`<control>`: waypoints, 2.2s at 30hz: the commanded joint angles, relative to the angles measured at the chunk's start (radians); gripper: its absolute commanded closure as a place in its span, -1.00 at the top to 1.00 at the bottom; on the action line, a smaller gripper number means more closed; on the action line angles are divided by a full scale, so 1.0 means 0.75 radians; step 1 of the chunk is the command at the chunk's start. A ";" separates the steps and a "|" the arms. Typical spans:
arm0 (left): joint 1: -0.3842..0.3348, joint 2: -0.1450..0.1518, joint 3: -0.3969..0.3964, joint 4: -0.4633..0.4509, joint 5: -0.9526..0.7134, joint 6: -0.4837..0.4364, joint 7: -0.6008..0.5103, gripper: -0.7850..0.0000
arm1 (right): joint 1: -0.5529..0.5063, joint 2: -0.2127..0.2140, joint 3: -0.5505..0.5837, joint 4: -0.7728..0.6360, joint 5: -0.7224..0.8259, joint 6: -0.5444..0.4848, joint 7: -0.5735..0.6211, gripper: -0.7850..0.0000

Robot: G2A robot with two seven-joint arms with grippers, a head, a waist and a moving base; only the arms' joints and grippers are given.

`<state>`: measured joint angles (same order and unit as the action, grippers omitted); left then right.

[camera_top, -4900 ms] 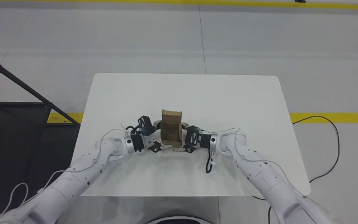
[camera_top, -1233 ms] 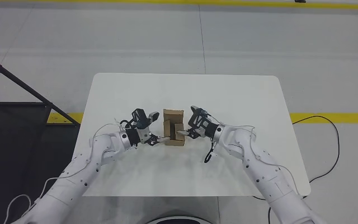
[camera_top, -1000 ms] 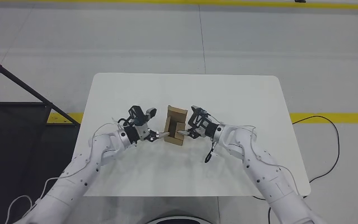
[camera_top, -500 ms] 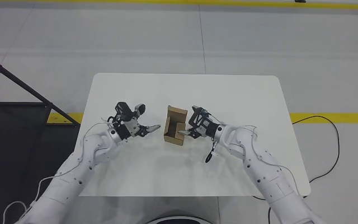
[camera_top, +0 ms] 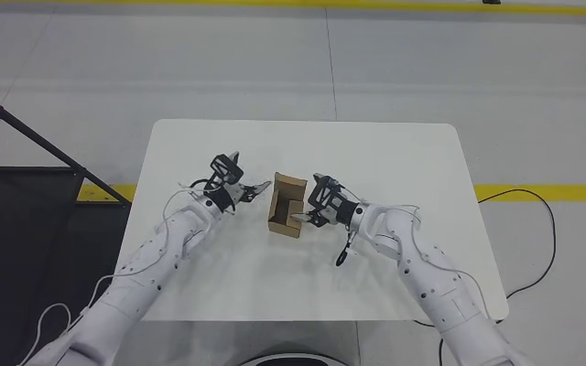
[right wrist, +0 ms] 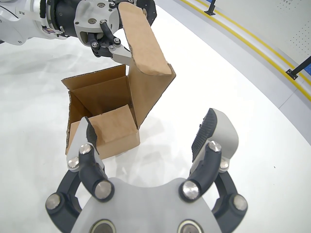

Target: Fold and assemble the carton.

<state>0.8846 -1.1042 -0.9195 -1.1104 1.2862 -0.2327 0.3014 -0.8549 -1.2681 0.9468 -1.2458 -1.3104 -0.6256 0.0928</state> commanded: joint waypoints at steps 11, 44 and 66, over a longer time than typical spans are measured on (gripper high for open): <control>-0.057 -0.041 0.054 0.097 0.078 -0.086 0.073 1.00 | 0.000 -0.004 -0.003 0.016 -0.001 -0.007 -0.010 1.00; -0.028 -0.038 -0.013 0.139 0.265 -0.310 0.325 1.00 | -0.046 0.013 0.063 -0.050 0.010 -0.035 0.084 1.00; 0.136 0.024 -0.208 -0.130 0.301 -0.417 0.438 1.00 | -0.124 0.040 0.152 -0.179 0.028 -0.001 0.172 1.00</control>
<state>0.9809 -1.0886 -1.0728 -1.1920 1.5061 -0.5279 0.6334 -0.9478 -1.2383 1.0606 -1.3804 -1.2908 -0.6268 0.2163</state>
